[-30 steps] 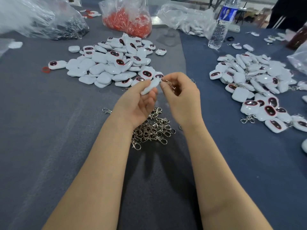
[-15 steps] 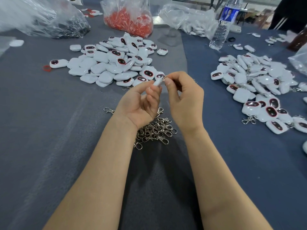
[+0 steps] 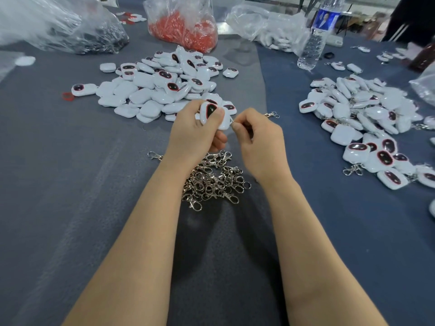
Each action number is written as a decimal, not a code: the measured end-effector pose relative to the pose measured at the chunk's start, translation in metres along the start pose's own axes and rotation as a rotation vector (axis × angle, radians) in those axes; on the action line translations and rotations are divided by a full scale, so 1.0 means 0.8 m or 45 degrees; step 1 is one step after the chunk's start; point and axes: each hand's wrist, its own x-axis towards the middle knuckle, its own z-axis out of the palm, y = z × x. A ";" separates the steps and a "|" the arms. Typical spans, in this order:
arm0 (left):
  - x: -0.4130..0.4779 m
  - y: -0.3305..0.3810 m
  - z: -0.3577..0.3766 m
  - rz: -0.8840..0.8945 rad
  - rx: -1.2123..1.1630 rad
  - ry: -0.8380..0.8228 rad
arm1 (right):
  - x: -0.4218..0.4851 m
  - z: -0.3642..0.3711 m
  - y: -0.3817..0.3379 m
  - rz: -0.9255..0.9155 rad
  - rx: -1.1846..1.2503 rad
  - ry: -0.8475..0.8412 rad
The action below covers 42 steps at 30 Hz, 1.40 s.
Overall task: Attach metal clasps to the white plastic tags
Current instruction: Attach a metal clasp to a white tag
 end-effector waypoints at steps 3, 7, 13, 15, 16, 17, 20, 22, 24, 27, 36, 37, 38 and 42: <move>-0.001 -0.003 0.004 0.117 0.153 0.021 | 0.000 0.000 0.005 0.035 -0.014 -0.045; -0.001 -0.008 0.005 0.218 0.319 0.041 | 0.003 -0.003 0.014 0.213 0.104 -0.005; 0.005 -0.016 0.011 0.224 0.555 0.145 | 0.011 -0.018 0.020 0.498 0.392 0.216; 0.005 -0.014 0.019 0.126 0.425 0.144 | 0.013 -0.022 0.019 0.553 0.465 0.252; 0.004 -0.013 0.026 0.053 0.326 0.128 | 0.013 -0.024 0.017 0.562 0.505 0.208; 0.004 -0.011 0.033 -0.019 0.220 0.109 | 0.012 -0.026 0.015 0.562 0.535 0.134; 0.007 -0.003 0.063 -0.142 0.028 0.066 | 0.005 -0.040 0.017 0.544 0.498 -0.012; 0.010 0.004 0.090 -0.219 -0.095 -0.028 | -0.001 -0.058 0.026 0.576 0.497 0.056; 0.011 0.010 0.122 -0.275 -0.158 -0.161 | -0.007 -0.083 0.041 0.624 0.465 0.169; 0.009 0.012 0.176 -0.297 -0.087 -0.303 | -0.017 -0.120 0.067 0.710 0.304 0.346; -0.009 -0.004 0.293 -0.292 0.123 -0.408 | -0.045 -0.172 0.132 0.965 -0.442 0.547; -0.011 -0.009 0.296 -0.256 0.189 -0.439 | -0.047 -0.168 0.137 1.001 -0.499 0.528; -0.012 -0.013 0.297 -0.237 0.230 -0.456 | -0.047 -0.163 0.139 1.031 -0.534 0.529; -0.011 -0.015 0.300 -0.271 0.227 -0.475 | -0.045 -0.157 0.144 1.063 -0.631 0.633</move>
